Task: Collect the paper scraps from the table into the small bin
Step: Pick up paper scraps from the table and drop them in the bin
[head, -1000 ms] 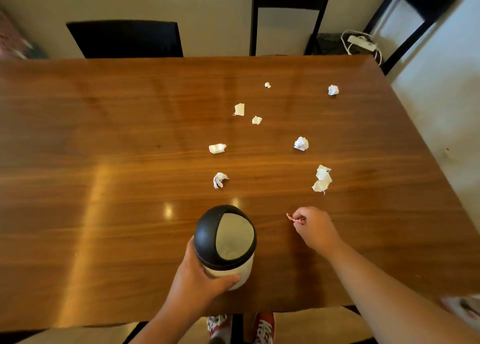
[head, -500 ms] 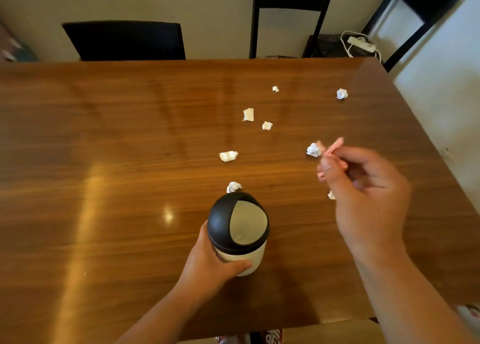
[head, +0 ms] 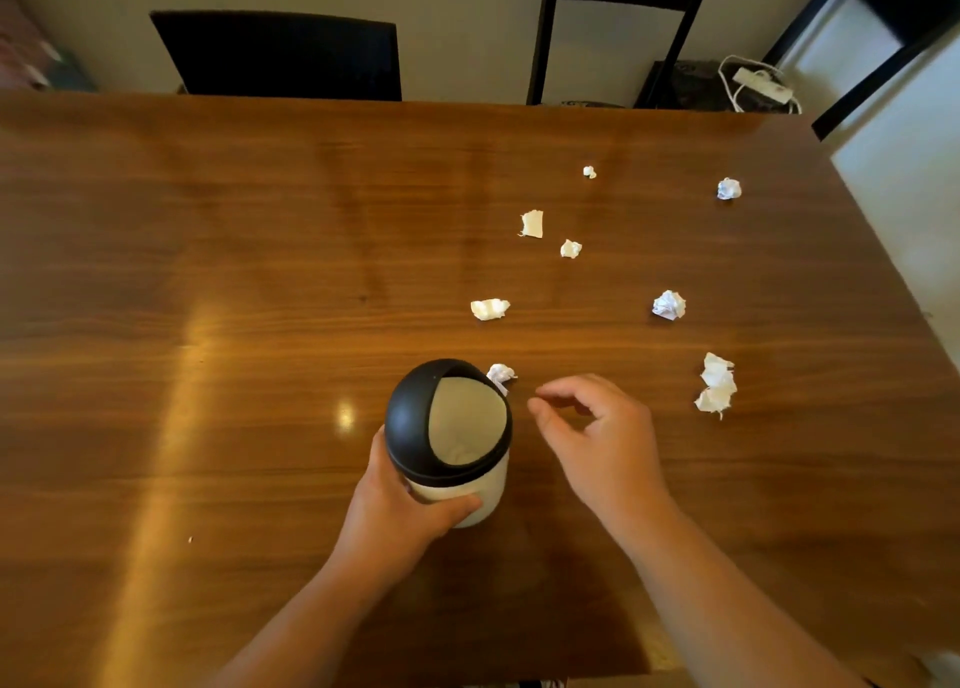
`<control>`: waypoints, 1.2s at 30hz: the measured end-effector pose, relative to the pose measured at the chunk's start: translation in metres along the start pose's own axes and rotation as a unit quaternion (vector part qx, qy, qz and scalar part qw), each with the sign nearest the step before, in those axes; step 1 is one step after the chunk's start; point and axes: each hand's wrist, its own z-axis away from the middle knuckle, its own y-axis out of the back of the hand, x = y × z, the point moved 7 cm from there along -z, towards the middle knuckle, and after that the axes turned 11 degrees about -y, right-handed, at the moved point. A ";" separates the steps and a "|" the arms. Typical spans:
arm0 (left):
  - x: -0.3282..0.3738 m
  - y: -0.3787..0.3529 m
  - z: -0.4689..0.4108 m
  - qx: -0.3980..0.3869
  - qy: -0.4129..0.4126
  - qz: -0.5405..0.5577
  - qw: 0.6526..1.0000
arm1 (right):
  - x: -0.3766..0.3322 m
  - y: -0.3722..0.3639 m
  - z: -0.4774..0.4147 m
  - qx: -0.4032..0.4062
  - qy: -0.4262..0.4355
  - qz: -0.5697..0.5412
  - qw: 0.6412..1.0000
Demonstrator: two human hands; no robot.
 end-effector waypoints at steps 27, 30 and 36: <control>-0.029 0.080 0.009 0.093 0.011 -0.023 0.995 | -0.036 -0.033 -0.072 0.001 0.024 -0.019 1.000; -0.025 0.077 0.005 0.090 0.004 -0.028 0.996 | -0.101 0.034 -0.056 0.099 0.135 -0.134 0.977; -0.008 0.067 -0.011 0.090 -0.010 -0.012 0.996 | -0.155 0.097 -0.016 0.232 0.268 -0.262 0.897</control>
